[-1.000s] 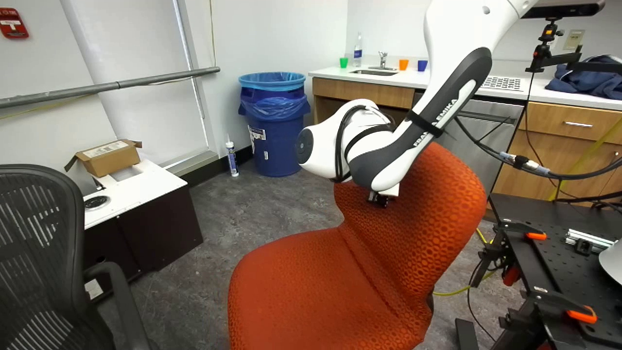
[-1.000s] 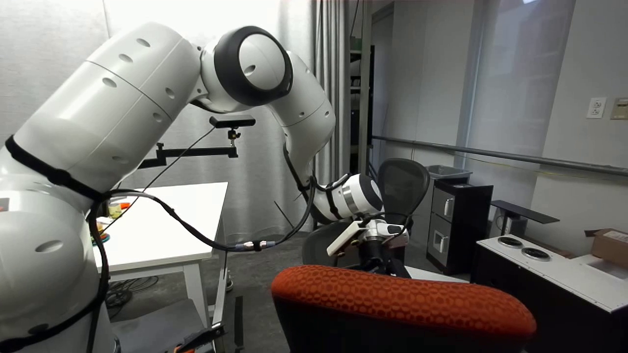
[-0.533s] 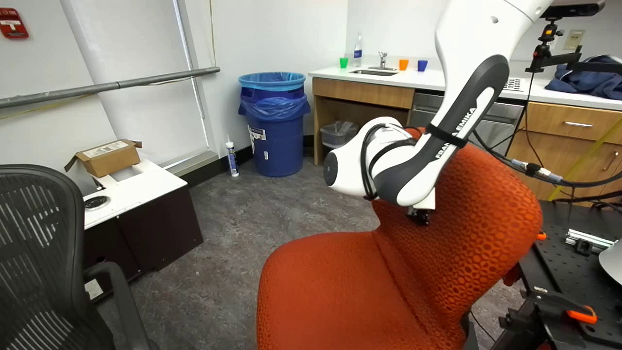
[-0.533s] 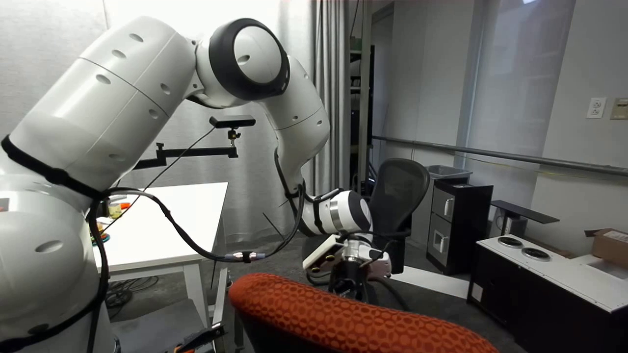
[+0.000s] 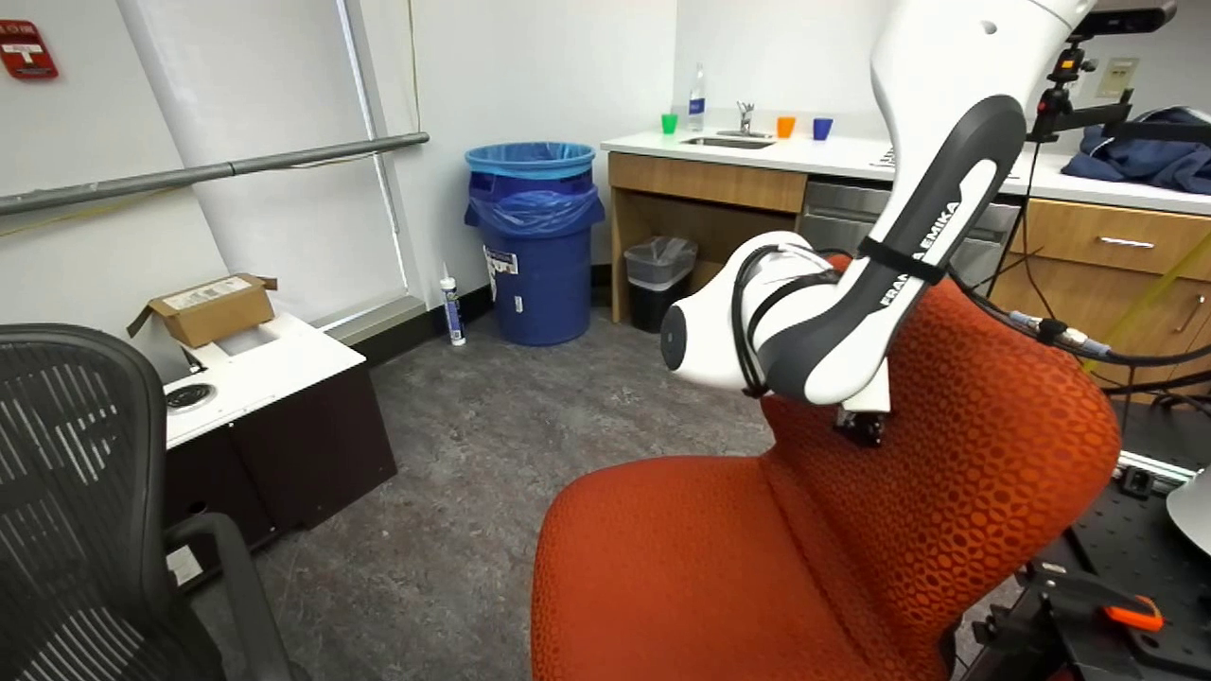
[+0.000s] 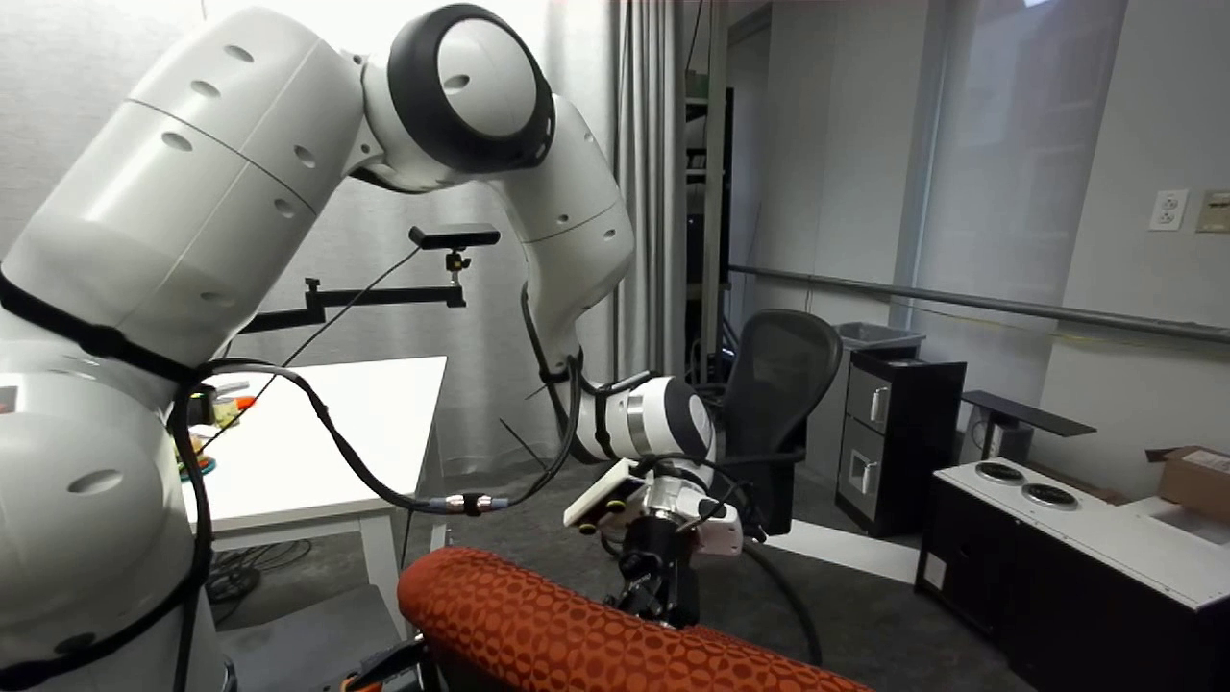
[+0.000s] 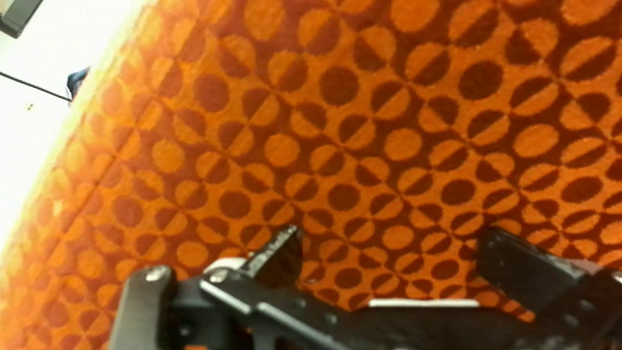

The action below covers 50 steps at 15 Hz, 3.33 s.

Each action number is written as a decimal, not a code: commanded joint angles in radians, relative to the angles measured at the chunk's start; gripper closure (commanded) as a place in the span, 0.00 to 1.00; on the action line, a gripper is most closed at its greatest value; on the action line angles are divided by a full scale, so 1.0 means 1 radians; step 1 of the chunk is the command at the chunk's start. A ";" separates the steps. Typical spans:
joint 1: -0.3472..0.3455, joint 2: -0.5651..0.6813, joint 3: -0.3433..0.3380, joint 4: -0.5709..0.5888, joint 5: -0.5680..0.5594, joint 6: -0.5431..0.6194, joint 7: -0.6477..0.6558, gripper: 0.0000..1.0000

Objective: Push the orange chair back and forth

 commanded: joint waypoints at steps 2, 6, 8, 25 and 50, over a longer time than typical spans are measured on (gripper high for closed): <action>0.004 -0.147 0.016 -0.013 0.022 0.014 0.023 0.00; 0.010 -0.266 0.036 0.009 0.004 0.020 0.040 0.00; 0.009 -0.330 0.049 0.008 0.002 0.019 0.042 0.00; 0.008 -0.863 0.248 -0.426 0.209 -0.130 0.039 0.00; -0.021 -0.613 0.271 -0.573 0.302 0.086 0.006 1.00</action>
